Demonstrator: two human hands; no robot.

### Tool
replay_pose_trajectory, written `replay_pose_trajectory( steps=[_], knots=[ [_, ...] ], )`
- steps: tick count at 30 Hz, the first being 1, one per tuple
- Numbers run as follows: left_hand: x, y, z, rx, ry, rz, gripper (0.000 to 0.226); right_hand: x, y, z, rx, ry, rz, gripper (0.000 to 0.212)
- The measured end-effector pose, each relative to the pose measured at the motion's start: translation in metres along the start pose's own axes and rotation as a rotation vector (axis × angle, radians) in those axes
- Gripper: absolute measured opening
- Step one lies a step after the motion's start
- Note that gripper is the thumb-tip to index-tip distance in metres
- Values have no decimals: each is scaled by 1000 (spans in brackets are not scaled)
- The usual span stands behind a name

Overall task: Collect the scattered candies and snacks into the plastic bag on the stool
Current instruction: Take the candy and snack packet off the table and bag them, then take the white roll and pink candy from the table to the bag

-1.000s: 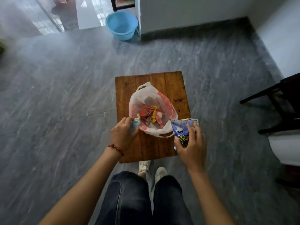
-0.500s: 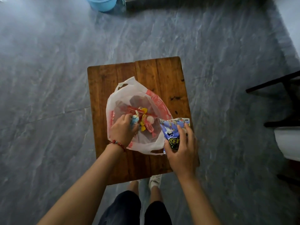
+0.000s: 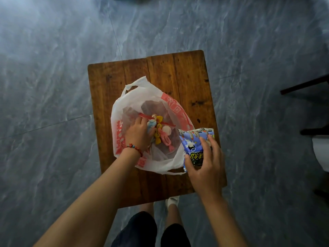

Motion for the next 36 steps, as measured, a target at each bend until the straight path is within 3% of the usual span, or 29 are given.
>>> replay_pose_trajectory(
  steps=[4, 8, 18, 24, 31, 36],
  knots=[
    [42, 24, 15, -121, -53, 161, 49, -7, 0, -5, 0, 10, -22, 58],
    [67, 63, 15, -162, -74, 212, 52, -24, -3, -14, 4, -29, -58, 58],
    [88, 123, -66, 19, -129, 237, 50, -110, -22, -30, 22, -12, -252, 60],
    [87, 134, -92, 60, -130, 218, 56, -141, -40, -4, -22, 33, -274, 61],
    [83, 141, -85, 65, -126, 194, 50, -141, -38, 0, -42, 91, -327, 67],
    [98, 146, -80, 87, -120, 161, 51, -103, -30, -29, 27, 80, -307, 66]
  ],
)
Point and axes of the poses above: each hand's wrist, its own y-axis away from the middle knuckle, its own x-axis out of the back of the hand, z = x × y, the point moved 8 cm from there along -y, towards the middle knuckle, and after that the axes turned 15 degrees about -y, right-handed, at the moved point
